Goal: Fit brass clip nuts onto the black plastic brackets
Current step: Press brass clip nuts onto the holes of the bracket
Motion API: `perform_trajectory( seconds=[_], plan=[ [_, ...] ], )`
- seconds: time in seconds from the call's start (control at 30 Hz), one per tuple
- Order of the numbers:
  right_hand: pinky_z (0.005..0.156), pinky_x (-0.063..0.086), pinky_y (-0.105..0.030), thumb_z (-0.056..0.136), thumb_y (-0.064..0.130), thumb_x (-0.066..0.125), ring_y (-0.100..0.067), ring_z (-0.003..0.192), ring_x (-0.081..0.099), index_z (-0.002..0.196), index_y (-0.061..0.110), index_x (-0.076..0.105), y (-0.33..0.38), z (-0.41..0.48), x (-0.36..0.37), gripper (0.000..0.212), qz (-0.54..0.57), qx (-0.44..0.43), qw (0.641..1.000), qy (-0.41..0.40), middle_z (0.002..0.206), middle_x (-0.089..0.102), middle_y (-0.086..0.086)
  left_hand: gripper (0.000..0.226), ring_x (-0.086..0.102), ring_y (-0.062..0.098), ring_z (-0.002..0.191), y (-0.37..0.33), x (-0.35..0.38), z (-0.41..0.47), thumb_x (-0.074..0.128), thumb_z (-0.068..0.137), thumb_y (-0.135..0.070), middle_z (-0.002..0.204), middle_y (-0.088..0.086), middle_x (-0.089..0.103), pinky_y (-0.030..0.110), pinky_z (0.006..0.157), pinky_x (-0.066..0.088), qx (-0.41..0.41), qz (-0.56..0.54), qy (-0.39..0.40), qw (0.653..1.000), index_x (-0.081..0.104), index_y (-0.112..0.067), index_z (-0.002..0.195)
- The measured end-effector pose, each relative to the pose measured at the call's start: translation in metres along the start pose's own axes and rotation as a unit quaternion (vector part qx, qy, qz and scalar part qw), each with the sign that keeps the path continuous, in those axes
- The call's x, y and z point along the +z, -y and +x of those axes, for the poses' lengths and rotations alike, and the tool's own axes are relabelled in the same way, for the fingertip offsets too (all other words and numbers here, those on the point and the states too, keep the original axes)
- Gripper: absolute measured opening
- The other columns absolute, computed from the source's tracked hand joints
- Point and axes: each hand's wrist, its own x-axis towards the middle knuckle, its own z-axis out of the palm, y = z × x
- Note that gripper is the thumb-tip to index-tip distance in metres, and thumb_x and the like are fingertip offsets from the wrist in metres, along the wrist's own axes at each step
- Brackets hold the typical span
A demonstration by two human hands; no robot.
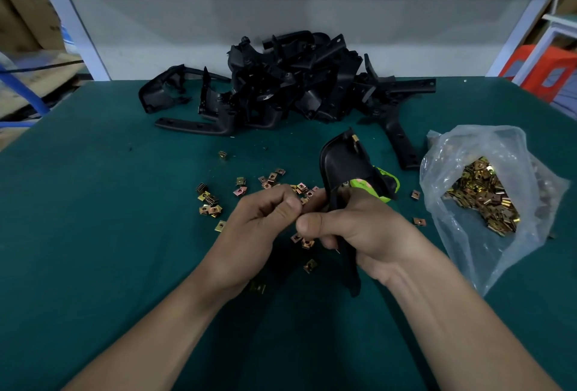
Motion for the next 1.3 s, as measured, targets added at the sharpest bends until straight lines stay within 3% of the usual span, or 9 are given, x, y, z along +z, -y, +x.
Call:
perform_trajectory(
  seconds=[0.07, 0.2, 0.3, 0.43, 0.7, 0.87, 1.07, 1.2, 1.3],
  plan=[
    [0.047, 0.037, -0.017, 0.081, -0.003, 0.076, -0.010, 0.047, 0.043, 0.065, 0.012, 0.068, -0.002, 0.001, 0.002, 0.023, 0.016, 0.009, 1.000, -0.016, 0.051, 0.056, 0.001, 0.041, 0.057, 0.014, 0.076, 0.000, -0.001, 0.001, 0.050, 0.104, -0.025, 0.073, 0.025, 0.052, 0.023, 0.078, 0.045, 0.007, 0.003, -0.013, 1.000, 0.051, 0.006, 0.077],
    [0.052, 0.037, -0.021, 0.071, 0.011, 0.087, -0.010, 0.048, 0.042, 0.072, 0.013, 0.069, 0.001, 0.001, 0.006, 0.018, 0.015, -0.001, 1.000, -0.007, 0.055, 0.058, 0.001, 0.044, 0.043, 0.044, 0.073, -0.004, -0.006, 0.002, 0.051, 0.103, -0.033, 0.076, 0.032, 0.044, 0.052, 0.069, 0.039, 0.012, 0.024, -0.042, 0.999, 0.051, 0.003, 0.078],
    [0.053, 0.039, -0.022, 0.063, 0.023, 0.090, -0.011, 0.047, 0.043, 0.071, 0.014, 0.070, 0.001, -0.001, 0.006, 0.024, 0.015, -0.008, 1.000, -0.015, 0.062, 0.061, -0.009, 0.044, 0.036, 0.043, 0.069, -0.008, -0.006, 0.000, 0.049, 0.104, -0.032, 0.074, 0.034, 0.047, 0.040, 0.061, 0.031, 0.014, 0.030, -0.029, 0.999, 0.053, 0.005, 0.080],
    [0.048, 0.039, -0.020, 0.066, 0.025, 0.086, -0.011, 0.045, 0.043, 0.056, 0.020, 0.069, -0.001, -0.001, 0.010, 0.020, 0.035, 0.002, 0.999, -0.023, 0.058, 0.059, -0.008, 0.044, 0.043, 0.051, 0.072, -0.010, -0.005, -0.001, 0.048, 0.105, -0.028, 0.076, 0.035, 0.054, 0.053, 0.064, 0.032, 0.006, 0.035, -0.023, 0.999, 0.055, 0.008, 0.082],
    [0.044, 0.038, -0.017, 0.064, 0.011, 0.087, -0.008, 0.041, 0.045, 0.056, 0.013, 0.068, -0.001, -0.001, 0.010, 0.021, 0.092, 0.020, 0.995, -0.018, 0.056, 0.057, -0.008, 0.028, 0.042, 0.022, 0.065, -0.004, -0.011, 0.004, 0.059, 0.092, -0.043, 0.066, 0.001, 0.048, 0.039, 0.063, 0.038, 0.007, 0.140, -0.120, 0.983, 0.055, -0.022, 0.074],
    [0.050, 0.044, -0.022, 0.076, 0.009, 0.082, -0.014, 0.045, 0.052, 0.072, 0.001, 0.071, -0.006, 0.004, 0.003, 0.015, -0.164, -0.029, 0.974, -0.150, 0.049, 0.057, -0.006, 0.032, 0.039, 0.008, 0.055, 0.003, -0.018, 0.005, 0.049, 0.097, -0.030, 0.057, -0.008, 0.045, 0.026, 0.054, 0.034, -0.066, 0.219, -0.092, 0.969, 0.050, -0.019, 0.067],
    [0.047, 0.049, -0.035, 0.074, 0.020, 0.074, -0.031, 0.053, 0.060, 0.086, 0.008, 0.072, -0.007, 0.003, -0.015, 0.017, -0.283, -0.031, 0.918, -0.277, 0.059, 0.063, -0.011, 0.032, 0.038, 0.009, 0.050, 0.001, -0.027, 0.005, 0.054, 0.095, -0.025, 0.050, -0.008, 0.043, 0.019, 0.049, 0.035, -0.078, 0.305, -0.199, 0.928, 0.052, -0.022, 0.063],
    [0.061, 0.055, -0.045, 0.073, 0.031, 0.069, -0.037, 0.064, 0.064, 0.082, 0.008, 0.070, -0.008, 0.006, -0.021, 0.024, -0.275, -0.051, 0.901, -0.332, 0.068, 0.066, -0.012, 0.009, 0.053, 0.008, 0.059, 0.000, -0.026, -0.002, 0.068, 0.089, -0.028, 0.065, -0.009, 0.061, 0.015, 0.058, 0.042, -0.054, 0.343, -0.164, 0.923, 0.069, -0.034, 0.083],
    [0.054, 0.051, -0.041, 0.072, 0.025, 0.066, -0.029, 0.057, 0.059, 0.079, 0.004, 0.066, -0.010, 0.008, -0.028, 0.022, -0.242, -0.030, 0.903, -0.354, 0.071, 0.065, -0.016, 0.021, 0.060, -0.001, 0.082, 0.003, -0.016, -0.006, 0.073, 0.088, -0.032, 0.086, -0.022, 0.067, 0.013, 0.074, 0.044, -0.034, 0.389, -0.103, 0.915, 0.072, -0.042, 0.106]
  ],
)
